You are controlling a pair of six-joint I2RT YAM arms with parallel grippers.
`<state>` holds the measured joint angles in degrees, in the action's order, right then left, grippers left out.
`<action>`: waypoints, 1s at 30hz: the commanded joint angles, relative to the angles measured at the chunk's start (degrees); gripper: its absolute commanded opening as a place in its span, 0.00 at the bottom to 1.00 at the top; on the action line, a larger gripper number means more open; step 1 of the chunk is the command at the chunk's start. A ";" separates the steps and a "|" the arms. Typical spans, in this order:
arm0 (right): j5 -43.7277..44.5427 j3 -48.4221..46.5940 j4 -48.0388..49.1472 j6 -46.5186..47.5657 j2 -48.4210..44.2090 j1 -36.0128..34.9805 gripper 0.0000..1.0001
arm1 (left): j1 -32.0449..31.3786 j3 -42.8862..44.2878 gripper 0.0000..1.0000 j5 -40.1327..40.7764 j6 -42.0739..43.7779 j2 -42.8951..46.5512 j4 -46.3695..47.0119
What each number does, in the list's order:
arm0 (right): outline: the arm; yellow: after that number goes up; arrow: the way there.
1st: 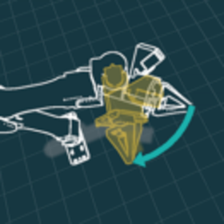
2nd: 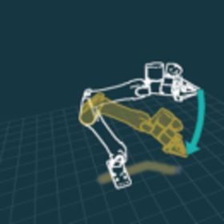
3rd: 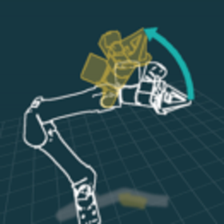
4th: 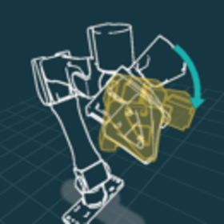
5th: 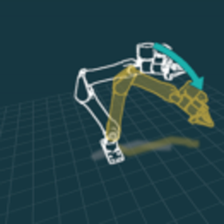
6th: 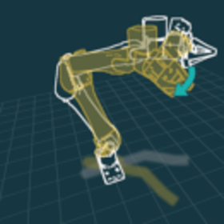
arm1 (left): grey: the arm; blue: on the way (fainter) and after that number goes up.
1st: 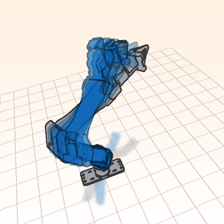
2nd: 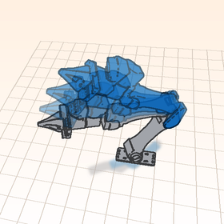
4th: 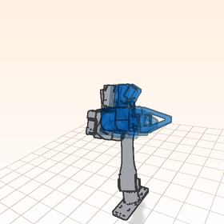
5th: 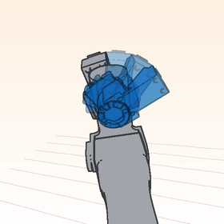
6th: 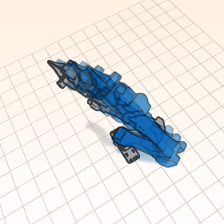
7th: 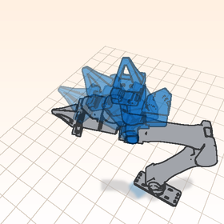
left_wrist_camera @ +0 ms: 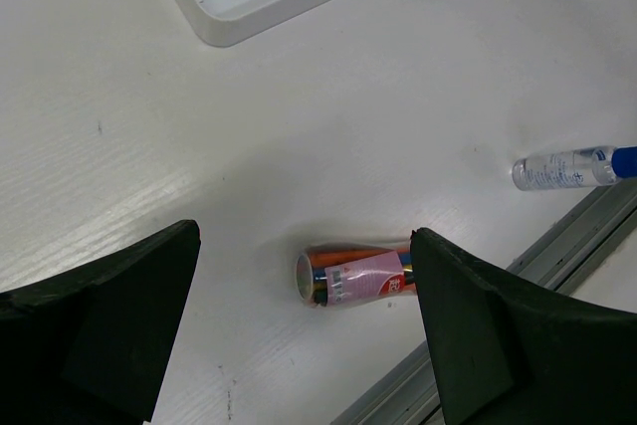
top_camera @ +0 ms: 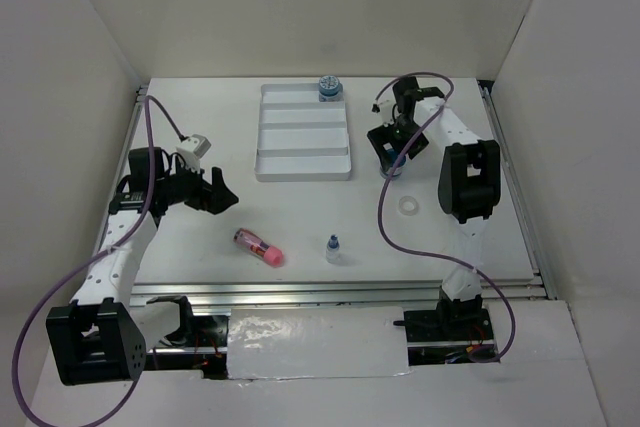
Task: Sort the stationery into containers
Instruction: Pick up the stationery from the center of the board.
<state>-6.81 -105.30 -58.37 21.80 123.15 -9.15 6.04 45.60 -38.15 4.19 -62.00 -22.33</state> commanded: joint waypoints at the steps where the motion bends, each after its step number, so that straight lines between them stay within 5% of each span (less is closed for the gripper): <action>1: 1.18 -0.78 -0.43 0.26 0.68 -0.43 0.98 | -0.24 -0.25 0.99 -0.52 0.91 0.65 1.50; 15: -0.31 -1.40 0.01 0.43 1.74 -1.40 0.74 | -0.24 -1.66 0.99 -0.52 1.70 1.00 2.38; 22: -4.08 -4.38 -2.09 0.52 1.04 -1.49 0.43 | -0.24 -1.75 0.99 -1.83 2.84 1.17 2.72; 30: -41.82 -21.43 -14.22 0.52 -3.00 1.15 0.26 | 0.90 -4.73 0.99 -11.49 -1.37 7.15 13.44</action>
<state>-27.97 -119.00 -67.05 22.17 124.88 -8.73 6.42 40.93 -43.11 4.43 -57.34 -16.91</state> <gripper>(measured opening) 0.727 0.993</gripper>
